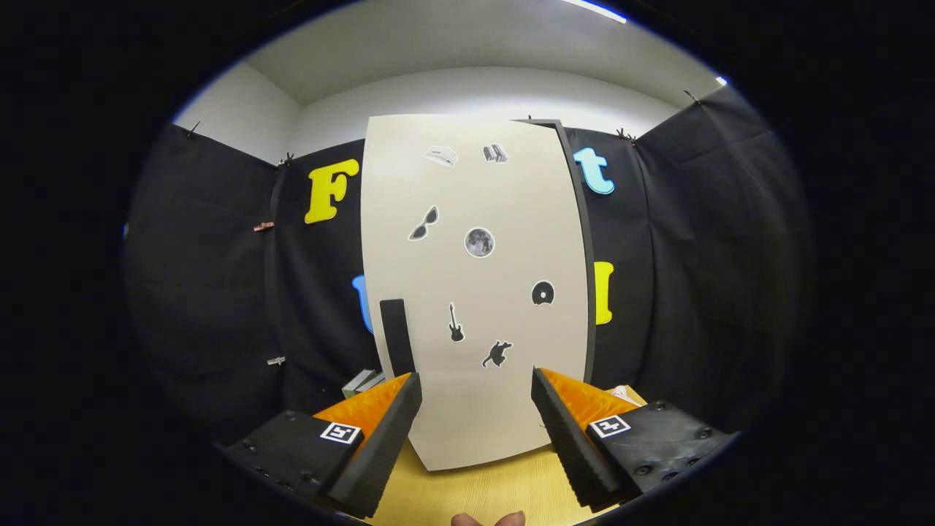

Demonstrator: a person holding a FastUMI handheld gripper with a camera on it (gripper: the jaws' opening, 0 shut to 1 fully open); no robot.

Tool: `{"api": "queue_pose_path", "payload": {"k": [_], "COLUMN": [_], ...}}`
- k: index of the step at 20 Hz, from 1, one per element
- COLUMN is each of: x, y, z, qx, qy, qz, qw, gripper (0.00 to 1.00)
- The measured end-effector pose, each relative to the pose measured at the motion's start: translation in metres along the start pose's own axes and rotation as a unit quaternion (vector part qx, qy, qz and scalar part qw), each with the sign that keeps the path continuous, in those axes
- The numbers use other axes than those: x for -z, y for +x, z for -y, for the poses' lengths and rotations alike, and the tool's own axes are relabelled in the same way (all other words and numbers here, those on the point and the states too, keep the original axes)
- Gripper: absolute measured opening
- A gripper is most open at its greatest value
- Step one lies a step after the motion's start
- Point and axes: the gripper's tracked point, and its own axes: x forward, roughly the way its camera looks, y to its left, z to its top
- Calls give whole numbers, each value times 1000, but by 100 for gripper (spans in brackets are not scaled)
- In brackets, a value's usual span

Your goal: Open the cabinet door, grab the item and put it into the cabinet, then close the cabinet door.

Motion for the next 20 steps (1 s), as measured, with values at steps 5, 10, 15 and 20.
{"api": "queue_pose_path", "payload": {"k": [5, 10, 15, 20], "x": [1, -3, -3, -5], "y": [0, 0, -2, -4], "z": [-1, -3, -2, 2], "qx": [-1, -3, -3, 4], "qy": [1, 0, -1, -13], "qz": [-2, 4, 4, 10], "qw": [1000, 1000, 1000, 1000], "gripper": [97, 97, 97, 97]}}
